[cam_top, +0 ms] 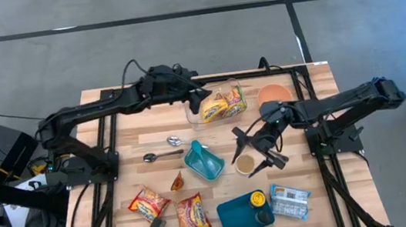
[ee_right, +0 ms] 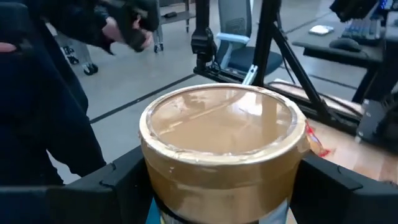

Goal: Pick & Place Food Item
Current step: Put the golden seasoning bottle into the blue bin

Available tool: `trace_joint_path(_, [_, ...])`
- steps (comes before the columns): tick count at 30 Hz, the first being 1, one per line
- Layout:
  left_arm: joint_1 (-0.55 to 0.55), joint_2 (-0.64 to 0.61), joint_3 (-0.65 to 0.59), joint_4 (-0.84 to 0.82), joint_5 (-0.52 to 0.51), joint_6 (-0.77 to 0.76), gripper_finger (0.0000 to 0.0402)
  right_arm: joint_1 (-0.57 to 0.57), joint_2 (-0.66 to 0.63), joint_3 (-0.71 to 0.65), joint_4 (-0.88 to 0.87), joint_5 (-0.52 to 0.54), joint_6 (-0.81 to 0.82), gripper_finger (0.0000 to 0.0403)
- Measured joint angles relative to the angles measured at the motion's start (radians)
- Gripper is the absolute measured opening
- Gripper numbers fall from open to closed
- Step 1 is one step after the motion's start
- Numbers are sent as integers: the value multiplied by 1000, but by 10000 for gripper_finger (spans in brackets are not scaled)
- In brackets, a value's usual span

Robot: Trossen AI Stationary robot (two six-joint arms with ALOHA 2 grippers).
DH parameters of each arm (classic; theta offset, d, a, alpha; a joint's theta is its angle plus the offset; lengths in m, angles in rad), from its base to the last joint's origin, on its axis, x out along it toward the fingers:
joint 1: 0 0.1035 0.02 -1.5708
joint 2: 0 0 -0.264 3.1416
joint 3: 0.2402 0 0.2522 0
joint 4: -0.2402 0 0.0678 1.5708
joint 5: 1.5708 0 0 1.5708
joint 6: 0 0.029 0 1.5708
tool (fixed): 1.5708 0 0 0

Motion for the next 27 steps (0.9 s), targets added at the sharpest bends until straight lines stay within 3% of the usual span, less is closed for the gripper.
trace_joint_path(8, [-1, -175, 0, -193, -11, 21, 222, 30, 79, 0, 88, 0, -4, 290])
trace_joint_path(27, [-1, -396, 0, -226, -11, 14, 222, 145, 287, 2, 234, 0, -112, 291])
